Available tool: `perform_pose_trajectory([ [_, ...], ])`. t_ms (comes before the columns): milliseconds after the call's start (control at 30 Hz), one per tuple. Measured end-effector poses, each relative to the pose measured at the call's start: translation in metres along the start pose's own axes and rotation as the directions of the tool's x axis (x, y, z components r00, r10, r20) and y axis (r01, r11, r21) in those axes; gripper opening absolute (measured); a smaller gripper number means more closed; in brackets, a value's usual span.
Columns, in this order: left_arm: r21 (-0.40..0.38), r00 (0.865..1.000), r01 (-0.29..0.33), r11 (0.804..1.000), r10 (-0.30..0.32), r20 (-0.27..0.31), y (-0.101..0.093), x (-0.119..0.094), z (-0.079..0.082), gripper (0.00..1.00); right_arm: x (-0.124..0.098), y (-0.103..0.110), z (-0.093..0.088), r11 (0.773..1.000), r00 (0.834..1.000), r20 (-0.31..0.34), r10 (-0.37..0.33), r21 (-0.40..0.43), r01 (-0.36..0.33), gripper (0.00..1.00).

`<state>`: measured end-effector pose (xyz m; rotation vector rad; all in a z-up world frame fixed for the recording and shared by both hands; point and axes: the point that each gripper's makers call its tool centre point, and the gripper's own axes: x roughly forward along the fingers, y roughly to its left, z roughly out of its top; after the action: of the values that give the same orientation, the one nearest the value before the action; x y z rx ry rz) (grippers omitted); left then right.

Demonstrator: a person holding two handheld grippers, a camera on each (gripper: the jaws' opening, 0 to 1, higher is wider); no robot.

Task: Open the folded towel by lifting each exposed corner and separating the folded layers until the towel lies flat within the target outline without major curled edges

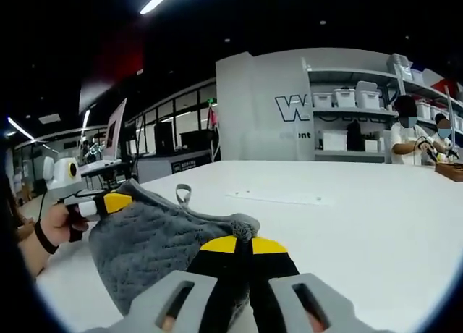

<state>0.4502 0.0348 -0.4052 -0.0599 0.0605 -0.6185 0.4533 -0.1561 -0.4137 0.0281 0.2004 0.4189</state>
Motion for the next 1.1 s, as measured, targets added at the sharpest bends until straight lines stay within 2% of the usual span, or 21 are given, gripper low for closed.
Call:
perform_pose_trajectory([
  [133,0.0,1.0,0.012,1.0,-0.012,0.021,-0.006,-0.006,0.005,0.03,-0.005,0.001,0.003,1.0,1.0,0.013,0.006,0.009,-0.007,0.0],
  [300,-0.01,1.0,0.018,1.0,-0.017,0.022,-0.01,-0.007,0.004,0.03,-0.009,0.003,0.007,1.0,1.0,0.024,0.009,0.003,-0.009,0.0],
  [400,-0.038,0.998,0.042,0.998,-0.04,0.053,-0.009,-0.009,0.013,0.03,-0.012,0.005,0.011,1.0,0.999,0.045,0.014,0.008,-0.014,0.0],
  [500,-0.01,0.998,0.044,0.999,-0.043,0.039,-0.014,-0.013,0.01,0.03,-0.012,0.008,0.012,1.0,0.999,0.045,0.012,-0.014,-0.011,0.0],
  [567,-0.021,0.998,0.047,0.999,-0.046,0.049,-0.016,-0.018,0.012,0.03,-0.014,0.01,0.013,1.0,0.999,0.048,0.015,-0.027,-0.014,0.0],
  [733,-0.031,0.996,0.058,0.998,-0.056,0.065,-0.016,-0.014,0.014,0.03,-0.018,0.008,0.016,0.999,0.998,0.059,0.008,-0.047,-0.005,0.0],
  [1100,-0.031,0.99,0.079,0.996,-0.075,0.12,-0.015,-0.021,0.033,0.03,-0.03,0.015,0.028,0.999,0.995,0.101,0.026,-0.045,-0.022,0.0],
])
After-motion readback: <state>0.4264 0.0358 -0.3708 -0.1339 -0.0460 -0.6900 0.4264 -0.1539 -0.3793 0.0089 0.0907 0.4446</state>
